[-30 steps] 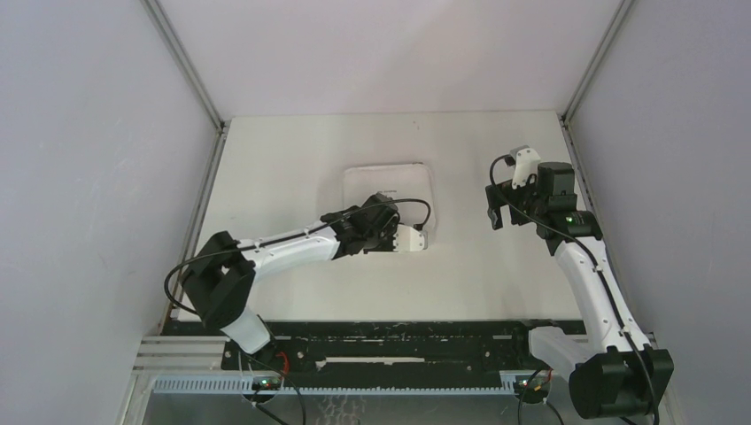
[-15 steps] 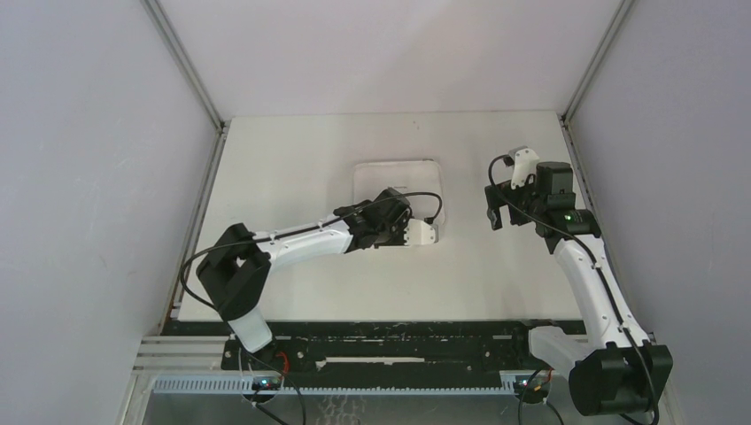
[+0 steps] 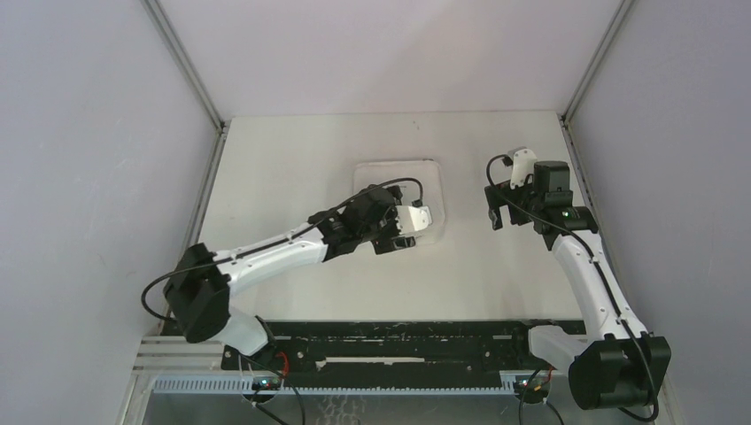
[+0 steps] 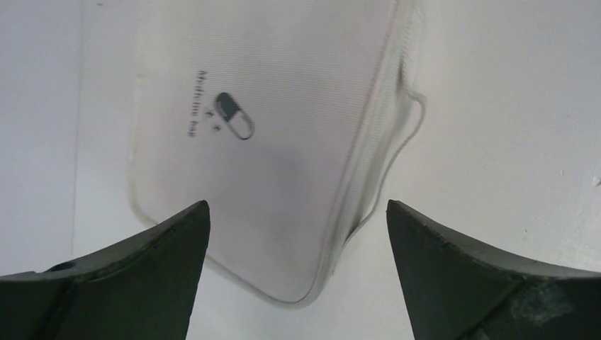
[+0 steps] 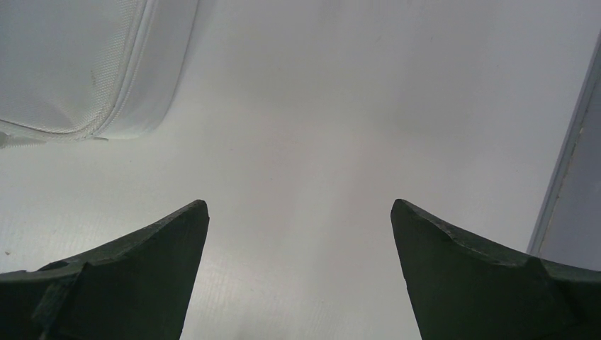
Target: Organize the medicine kit
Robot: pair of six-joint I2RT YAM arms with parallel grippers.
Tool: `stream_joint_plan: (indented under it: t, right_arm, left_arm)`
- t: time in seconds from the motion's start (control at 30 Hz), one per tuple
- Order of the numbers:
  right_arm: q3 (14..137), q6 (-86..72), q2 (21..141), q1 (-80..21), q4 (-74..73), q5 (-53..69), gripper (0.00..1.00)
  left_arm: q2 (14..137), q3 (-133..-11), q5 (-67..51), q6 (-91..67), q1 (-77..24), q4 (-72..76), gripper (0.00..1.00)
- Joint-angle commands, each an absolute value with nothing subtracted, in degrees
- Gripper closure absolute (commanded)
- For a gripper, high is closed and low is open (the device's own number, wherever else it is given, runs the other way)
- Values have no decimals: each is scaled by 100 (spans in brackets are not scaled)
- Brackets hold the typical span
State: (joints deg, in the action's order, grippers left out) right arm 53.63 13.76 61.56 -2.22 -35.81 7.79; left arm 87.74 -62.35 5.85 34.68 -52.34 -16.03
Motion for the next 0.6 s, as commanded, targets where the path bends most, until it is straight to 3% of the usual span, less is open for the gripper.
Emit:
stream_joint_plan:
  t: [0.0, 0.57]
  right_arm:
    - [5370, 1419, 6165, -205, -3335, 501, 0]
    - [5421, 1159, 6011, -198, -2939, 547, 0]
  left_arm:
    - [8054, -5933, 922, 2930, -5119, -872, 1]
    - [7465, -5530, 693, 1312, -3465, -10, 0]
